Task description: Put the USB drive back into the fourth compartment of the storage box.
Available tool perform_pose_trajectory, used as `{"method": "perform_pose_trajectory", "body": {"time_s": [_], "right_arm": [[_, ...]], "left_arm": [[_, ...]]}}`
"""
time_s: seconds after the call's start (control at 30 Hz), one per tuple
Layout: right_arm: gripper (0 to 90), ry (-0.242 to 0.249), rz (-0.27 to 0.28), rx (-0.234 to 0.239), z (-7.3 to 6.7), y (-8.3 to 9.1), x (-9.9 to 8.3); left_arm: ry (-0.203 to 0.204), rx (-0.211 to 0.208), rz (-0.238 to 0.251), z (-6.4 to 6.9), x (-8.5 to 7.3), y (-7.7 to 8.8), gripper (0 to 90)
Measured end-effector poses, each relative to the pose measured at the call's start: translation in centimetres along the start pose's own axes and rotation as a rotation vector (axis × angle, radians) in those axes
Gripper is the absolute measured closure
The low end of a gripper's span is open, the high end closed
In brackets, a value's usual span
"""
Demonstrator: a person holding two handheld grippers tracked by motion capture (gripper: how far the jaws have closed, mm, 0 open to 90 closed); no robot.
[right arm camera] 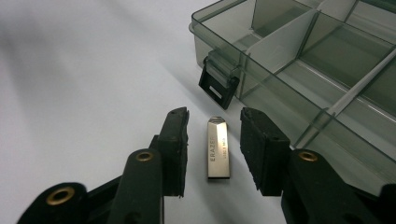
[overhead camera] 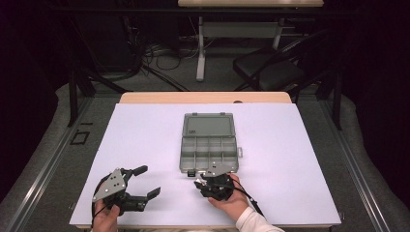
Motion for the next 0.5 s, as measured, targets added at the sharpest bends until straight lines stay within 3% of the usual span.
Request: {"method": "perform_pose_trajectory", "body": {"time_s": [0.5], "right_arm": [[68.1, -0.009, -0.025, -0.016, 0.39, -0.62, -0.13]], "left_arm": [[-0.003, -0.002, -0.001, 0.01, -0.01, -0.05, 15.8]]}}
Point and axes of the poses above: each handheld gripper's, and its own axes: y roughly backward along the jaws, x roughly out of its top, z roughly to its right, the point moved 2 cm from there along -y, roughly forward along the jaws, and after that the axes turned 7 degrees about -y, right-handed, at the moved point
